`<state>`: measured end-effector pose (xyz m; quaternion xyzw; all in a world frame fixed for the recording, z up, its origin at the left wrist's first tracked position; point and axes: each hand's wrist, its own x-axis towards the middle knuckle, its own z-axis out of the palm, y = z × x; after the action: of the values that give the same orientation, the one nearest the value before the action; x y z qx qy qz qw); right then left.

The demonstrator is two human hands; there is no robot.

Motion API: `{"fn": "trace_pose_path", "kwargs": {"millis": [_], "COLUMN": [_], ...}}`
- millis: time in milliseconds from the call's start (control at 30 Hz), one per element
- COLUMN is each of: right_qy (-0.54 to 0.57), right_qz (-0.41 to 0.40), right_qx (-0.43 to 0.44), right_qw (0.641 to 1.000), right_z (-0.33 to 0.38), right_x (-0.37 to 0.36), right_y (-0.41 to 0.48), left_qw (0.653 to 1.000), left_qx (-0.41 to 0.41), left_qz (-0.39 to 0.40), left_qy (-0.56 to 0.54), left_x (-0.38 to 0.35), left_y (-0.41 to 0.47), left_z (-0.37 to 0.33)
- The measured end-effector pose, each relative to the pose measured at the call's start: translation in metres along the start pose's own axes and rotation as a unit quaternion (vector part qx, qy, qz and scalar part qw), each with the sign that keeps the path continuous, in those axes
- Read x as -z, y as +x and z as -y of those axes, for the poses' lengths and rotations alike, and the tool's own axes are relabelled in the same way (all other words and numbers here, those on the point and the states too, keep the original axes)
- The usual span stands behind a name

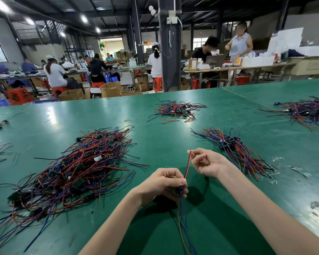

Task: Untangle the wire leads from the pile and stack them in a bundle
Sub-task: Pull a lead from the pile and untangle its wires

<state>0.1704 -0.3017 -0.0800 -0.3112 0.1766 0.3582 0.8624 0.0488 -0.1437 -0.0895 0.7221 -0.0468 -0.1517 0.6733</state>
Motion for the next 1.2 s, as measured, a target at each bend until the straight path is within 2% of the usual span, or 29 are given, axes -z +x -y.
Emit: {"fn": "trace_pose_path", "kwargs": {"millis": [133, 200, 367, 800, 1000, 1200], "right_qy": [-0.114, -0.124, -0.119, -0.246, -0.215, -0.232], "right_qz": [-0.01, -0.003, 0.006, -0.045, -0.025, 0.016], "right_qx": [0.126, 0.15, 0.146, 0.186, 0.182, 0.153], "right_qw": [0.985, 0.981, 0.982, 0.95, 0.959, 0.96], "right_z": [-0.004, -0.007, -0.009, -0.016, -0.014, -0.013], "right_x": [-0.002, -0.003, -0.002, -0.001, -0.002, -0.001], "right_y": [0.002, 0.002, 0.003, 0.007, 0.004, 0.003], "left_qw": [0.999, 0.999, 0.999, 0.999, 0.999, 0.998], "left_qx": [0.003, 0.003, 0.011, 0.016, 0.01, 0.004], "left_qz": [-0.027, -0.031, -0.026, 0.025, -0.004, -0.033], "left_qy": [-0.022, -0.027, -0.025, -0.027, -0.034, -0.061], "left_x": [-0.001, -0.001, 0.0, -0.001, -0.001, -0.001], "left_y": [0.002, 0.002, 0.001, -0.002, 0.001, 0.003], "left_z": [0.002, 0.002, 0.002, -0.002, 0.002, 0.002]}}
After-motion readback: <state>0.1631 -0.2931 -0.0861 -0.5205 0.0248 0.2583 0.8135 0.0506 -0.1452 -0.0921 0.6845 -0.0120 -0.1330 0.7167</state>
